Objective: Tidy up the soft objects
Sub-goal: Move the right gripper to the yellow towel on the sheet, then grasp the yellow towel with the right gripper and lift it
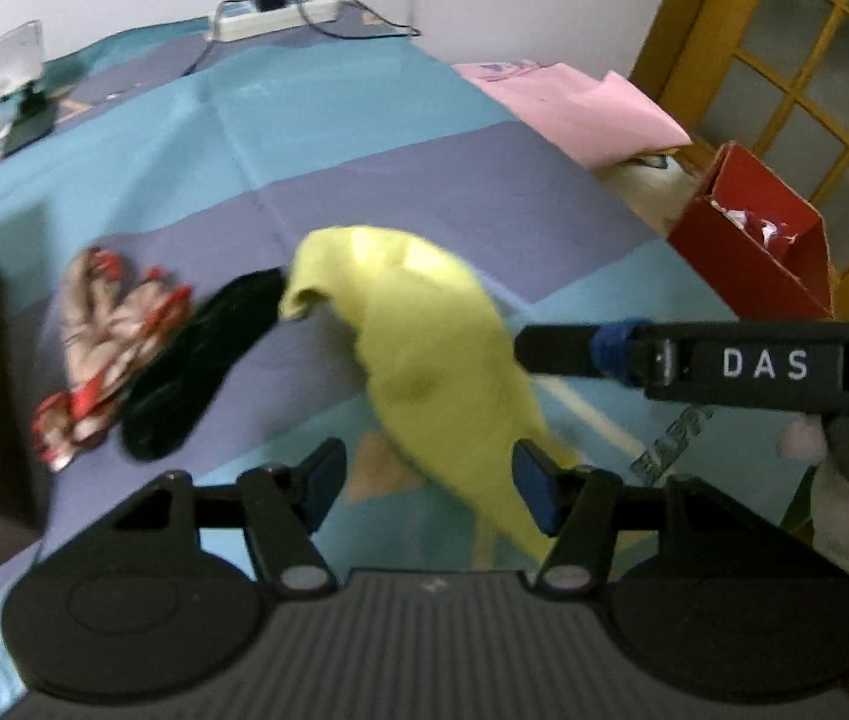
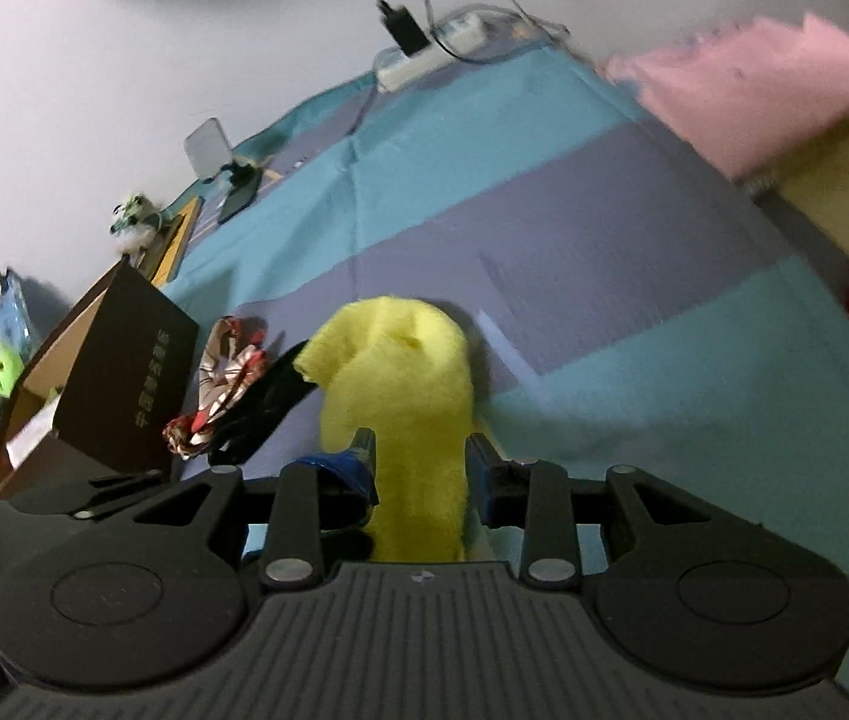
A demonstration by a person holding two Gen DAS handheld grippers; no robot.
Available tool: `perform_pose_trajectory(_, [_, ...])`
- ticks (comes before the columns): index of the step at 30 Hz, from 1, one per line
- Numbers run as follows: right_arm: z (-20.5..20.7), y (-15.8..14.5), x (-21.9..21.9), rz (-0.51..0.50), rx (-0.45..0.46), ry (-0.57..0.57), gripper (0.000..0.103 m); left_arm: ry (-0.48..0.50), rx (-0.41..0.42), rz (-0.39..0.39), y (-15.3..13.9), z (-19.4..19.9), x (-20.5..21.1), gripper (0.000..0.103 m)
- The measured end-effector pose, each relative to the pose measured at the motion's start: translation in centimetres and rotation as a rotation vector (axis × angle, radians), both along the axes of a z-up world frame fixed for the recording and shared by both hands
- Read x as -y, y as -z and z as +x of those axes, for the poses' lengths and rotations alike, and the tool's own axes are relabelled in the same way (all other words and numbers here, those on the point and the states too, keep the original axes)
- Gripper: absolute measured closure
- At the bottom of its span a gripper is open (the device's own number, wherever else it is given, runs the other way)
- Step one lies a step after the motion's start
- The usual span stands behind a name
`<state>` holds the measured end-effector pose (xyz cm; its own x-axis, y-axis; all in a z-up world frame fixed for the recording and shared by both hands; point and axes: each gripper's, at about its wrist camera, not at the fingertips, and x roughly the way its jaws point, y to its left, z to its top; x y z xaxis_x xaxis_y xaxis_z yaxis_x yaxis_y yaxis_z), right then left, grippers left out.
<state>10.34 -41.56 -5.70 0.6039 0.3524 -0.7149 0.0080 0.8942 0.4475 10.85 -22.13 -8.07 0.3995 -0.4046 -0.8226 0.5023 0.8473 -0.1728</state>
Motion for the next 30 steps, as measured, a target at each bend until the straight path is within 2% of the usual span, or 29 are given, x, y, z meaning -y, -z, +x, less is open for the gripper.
perform_pose_trajectory(5, [1.3,1.8,1.1,0.104,-0.066,0.023,0.087,0.01,-0.027,-0.01,1.7,1.9,1.8,0.042])
perform_pose_trajectory(8, [2.1,2.5,1.0,0.127,-0.094,0.021,0.086,0.021,-0.004,-0.024,2.1,2.3,2.4,0.042])
perform_pose_trajectory(9, [2.4,2.8,0.9,0.137,-0.102,0.018,0.087,0.029,0.005,-0.026,2.2,2.4,2.6,0.048])
perform_pose_trajectory(10, [2.7,3.2,0.9,0.152,-0.117,0.021,0.086,0.04,0.006,-0.03,2.2,2.4,2.8,0.059])
perform_pose_trajectory(12, [3.0,3.4,1.2,0.197,-0.12,0.031,0.085,0.045,0.021,-0.025,2.2,2.4,3.1,0.06])
perform_pose_trajectory(16, [3.5,3.3,1.4,0.248,-0.13,0.014,0.088,0.032,0.034,-0.036,1.8,2.6,2.5,0.068])
perform_pose_trajectory(21, [3.2,1.7,0.7,0.304,-0.073,-0.022,0.088,-0.005,0.109,-0.063,-0.9,2.3,0.6,0.069])
perform_pose_trajectory(30, [3.2,-3.7,-4.1,0.328,0.115,-0.121,0.088,-0.082,0.282,-0.106,-7.1,0.9,-5.1,0.07])
